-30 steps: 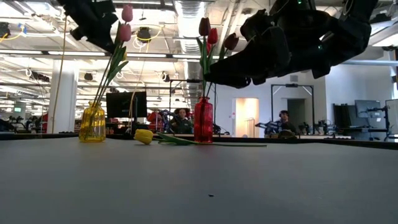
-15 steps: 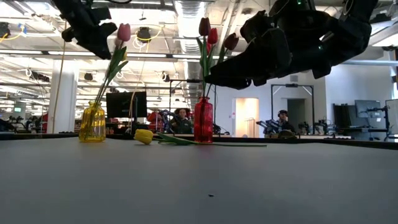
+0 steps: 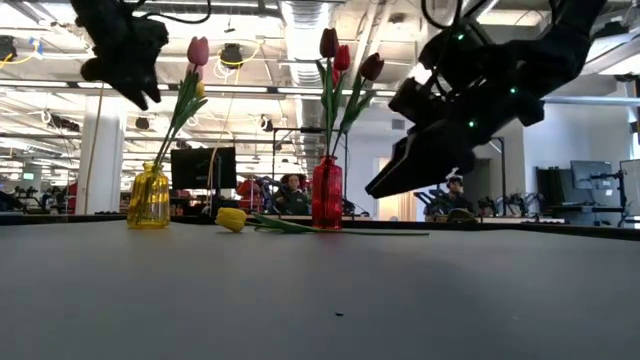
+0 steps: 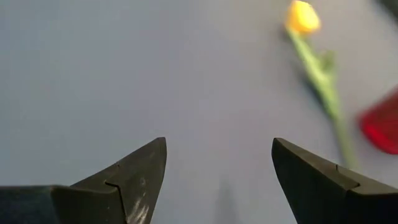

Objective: Sort flowers into vase by color
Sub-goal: Put the yellow flower into the yellow flower vase

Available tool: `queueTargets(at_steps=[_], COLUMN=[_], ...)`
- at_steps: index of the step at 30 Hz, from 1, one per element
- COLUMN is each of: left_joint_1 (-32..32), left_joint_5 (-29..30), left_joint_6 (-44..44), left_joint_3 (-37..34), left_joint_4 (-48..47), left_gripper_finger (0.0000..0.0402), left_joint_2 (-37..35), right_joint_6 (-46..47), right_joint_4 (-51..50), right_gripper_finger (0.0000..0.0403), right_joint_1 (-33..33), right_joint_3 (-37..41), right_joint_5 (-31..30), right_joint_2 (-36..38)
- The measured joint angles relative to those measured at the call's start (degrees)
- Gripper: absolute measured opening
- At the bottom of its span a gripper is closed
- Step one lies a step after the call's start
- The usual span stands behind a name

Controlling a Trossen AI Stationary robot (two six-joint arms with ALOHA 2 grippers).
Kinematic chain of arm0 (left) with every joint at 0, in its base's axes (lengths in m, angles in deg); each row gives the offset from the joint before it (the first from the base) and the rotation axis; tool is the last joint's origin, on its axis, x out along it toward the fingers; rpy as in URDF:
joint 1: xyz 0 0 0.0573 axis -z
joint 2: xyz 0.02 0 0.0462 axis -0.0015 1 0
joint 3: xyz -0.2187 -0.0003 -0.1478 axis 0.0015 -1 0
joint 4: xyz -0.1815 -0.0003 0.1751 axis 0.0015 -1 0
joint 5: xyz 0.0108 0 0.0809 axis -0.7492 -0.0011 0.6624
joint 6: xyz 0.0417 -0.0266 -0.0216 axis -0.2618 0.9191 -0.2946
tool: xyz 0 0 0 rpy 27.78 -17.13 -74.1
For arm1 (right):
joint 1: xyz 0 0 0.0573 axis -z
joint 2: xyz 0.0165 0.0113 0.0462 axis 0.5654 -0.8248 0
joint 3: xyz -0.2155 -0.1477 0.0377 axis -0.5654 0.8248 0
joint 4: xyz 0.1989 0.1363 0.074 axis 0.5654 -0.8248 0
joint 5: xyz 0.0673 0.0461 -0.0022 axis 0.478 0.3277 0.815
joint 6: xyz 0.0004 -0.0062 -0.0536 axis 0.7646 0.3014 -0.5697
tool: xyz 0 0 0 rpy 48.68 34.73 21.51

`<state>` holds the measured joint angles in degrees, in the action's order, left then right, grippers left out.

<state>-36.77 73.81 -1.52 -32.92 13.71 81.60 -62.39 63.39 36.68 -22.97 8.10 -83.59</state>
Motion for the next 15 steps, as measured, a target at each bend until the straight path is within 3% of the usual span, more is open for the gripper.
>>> queueTargets(at_steps=[9, 15], left_joint_1=[6.7, 18.1], left_joint_5=[-3.7, -2.0], left_joint_6=[6.2, 14.1], left_joint_3=[-0.1, -7.9], left_joint_4=[-8.8, -2.1], left_gripper_finger=[0.0188, 0.0187], left_joint_2=[0.0, -3.2], right_joint_6=[-2.3, -0.4], right_joint_4=[-0.6, -2.9], right_gripper_finger=[0.0317, 0.0317], right_joint_1=[11.8, 20.2], right_joint_3=[0.0, 0.0], right_joint_5=[-0.9, 6.0], right_joint_2=[-0.1, -0.4])
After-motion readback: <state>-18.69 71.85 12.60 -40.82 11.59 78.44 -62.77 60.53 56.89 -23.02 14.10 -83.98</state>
